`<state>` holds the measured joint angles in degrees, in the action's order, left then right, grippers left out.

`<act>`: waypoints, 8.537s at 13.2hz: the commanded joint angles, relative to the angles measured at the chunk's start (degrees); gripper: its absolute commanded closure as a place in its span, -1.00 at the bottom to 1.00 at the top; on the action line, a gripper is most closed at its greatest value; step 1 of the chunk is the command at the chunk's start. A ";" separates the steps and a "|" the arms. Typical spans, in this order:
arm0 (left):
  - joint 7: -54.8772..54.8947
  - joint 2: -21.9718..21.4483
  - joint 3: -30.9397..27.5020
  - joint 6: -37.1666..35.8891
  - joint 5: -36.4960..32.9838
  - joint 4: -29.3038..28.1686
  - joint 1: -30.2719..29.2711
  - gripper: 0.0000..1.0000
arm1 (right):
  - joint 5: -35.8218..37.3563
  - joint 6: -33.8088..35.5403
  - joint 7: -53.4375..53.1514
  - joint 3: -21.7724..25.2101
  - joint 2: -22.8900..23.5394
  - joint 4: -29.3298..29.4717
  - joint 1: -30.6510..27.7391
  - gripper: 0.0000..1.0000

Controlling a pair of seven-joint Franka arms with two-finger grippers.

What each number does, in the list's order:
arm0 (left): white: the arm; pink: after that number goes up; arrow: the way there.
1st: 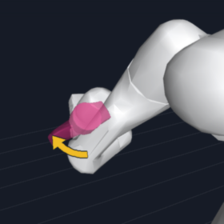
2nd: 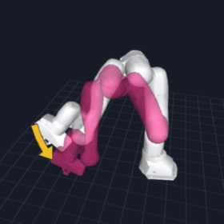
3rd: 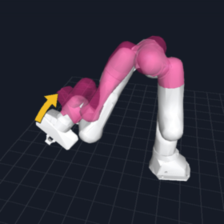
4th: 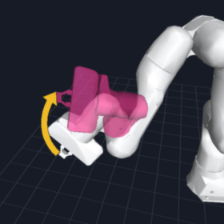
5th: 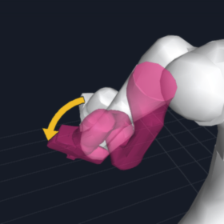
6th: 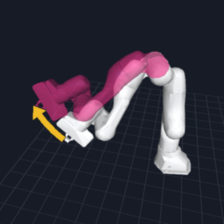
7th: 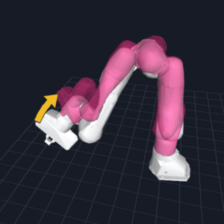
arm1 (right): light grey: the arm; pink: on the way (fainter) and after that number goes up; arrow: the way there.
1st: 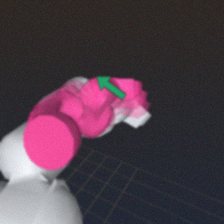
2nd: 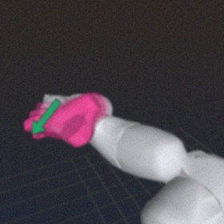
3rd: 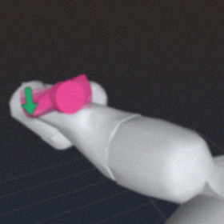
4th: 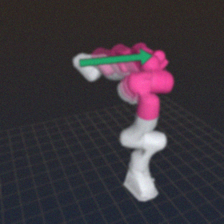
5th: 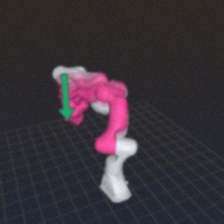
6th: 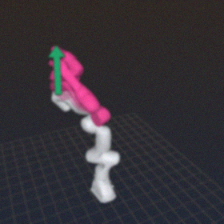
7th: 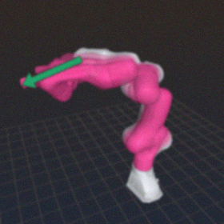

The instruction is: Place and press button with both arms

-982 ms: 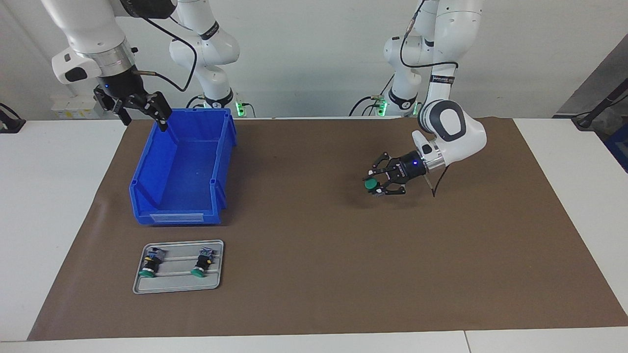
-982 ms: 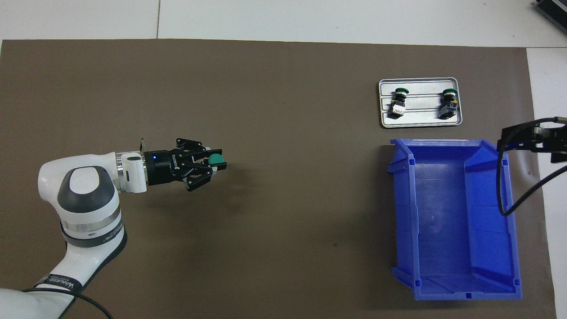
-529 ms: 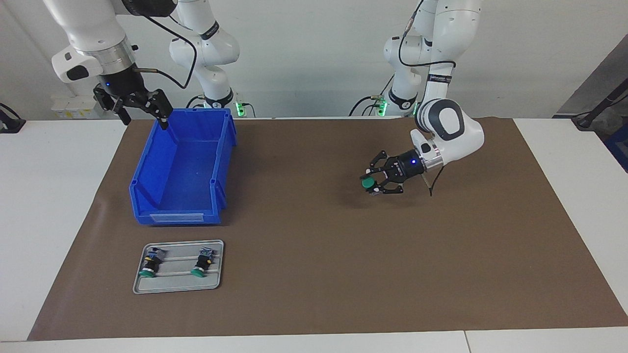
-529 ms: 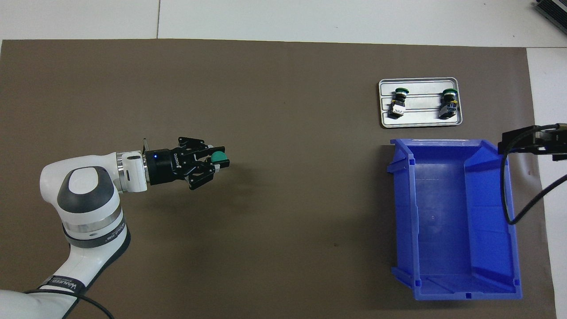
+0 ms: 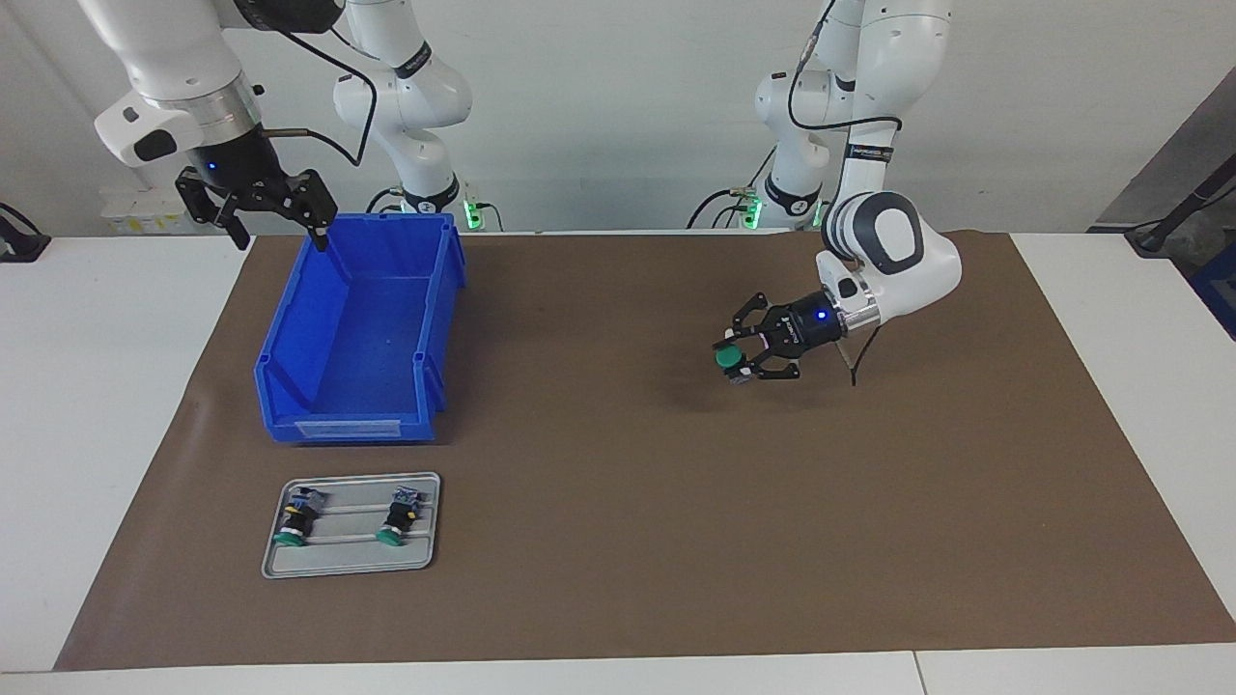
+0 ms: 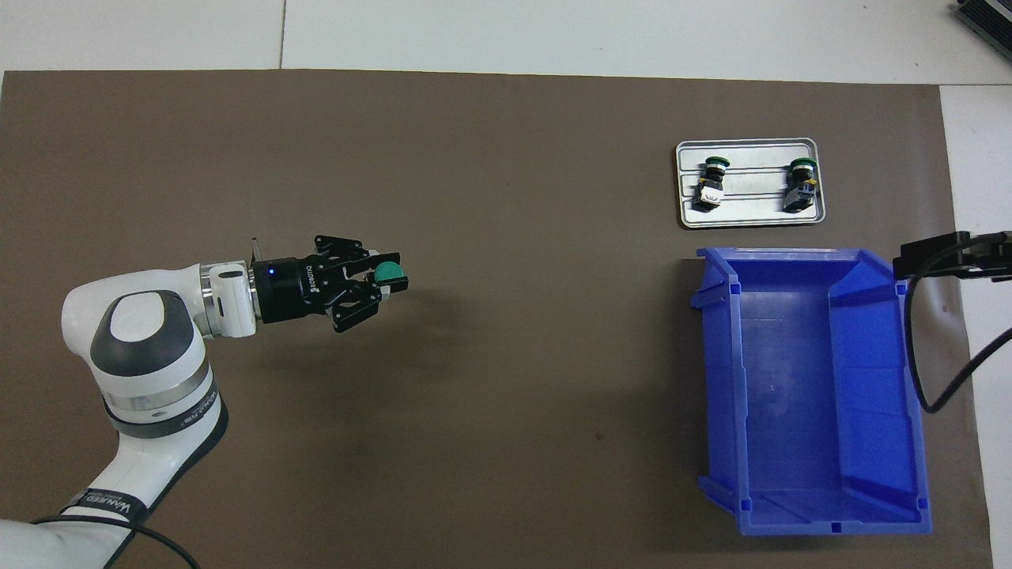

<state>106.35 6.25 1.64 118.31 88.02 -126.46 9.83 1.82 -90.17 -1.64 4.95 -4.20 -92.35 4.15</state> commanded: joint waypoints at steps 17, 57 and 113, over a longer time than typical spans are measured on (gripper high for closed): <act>19.14 7.45 0.03 -6.60 -1.28 10.79 3.27 1.00 | -1.29 -1.50 1.73 -0.02 -1.33 -1.26 0.42 -1.00; 16.08 26.89 1.26 -18.46 -1.18 19.15 3.53 1.00 | -1.29 -1.50 1.73 -0.02 -1.33 -1.26 0.42 -1.00; 16.44 25.75 0.73 -13.63 -0.91 17.39 0.20 -1.00 | -1.29 -1.50 1.73 -0.02 -1.42 -1.26 0.42 -1.00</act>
<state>123.63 32.97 2.52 104.37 87.66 -109.15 11.47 1.82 -91.26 -1.60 4.91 -4.41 -92.34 4.89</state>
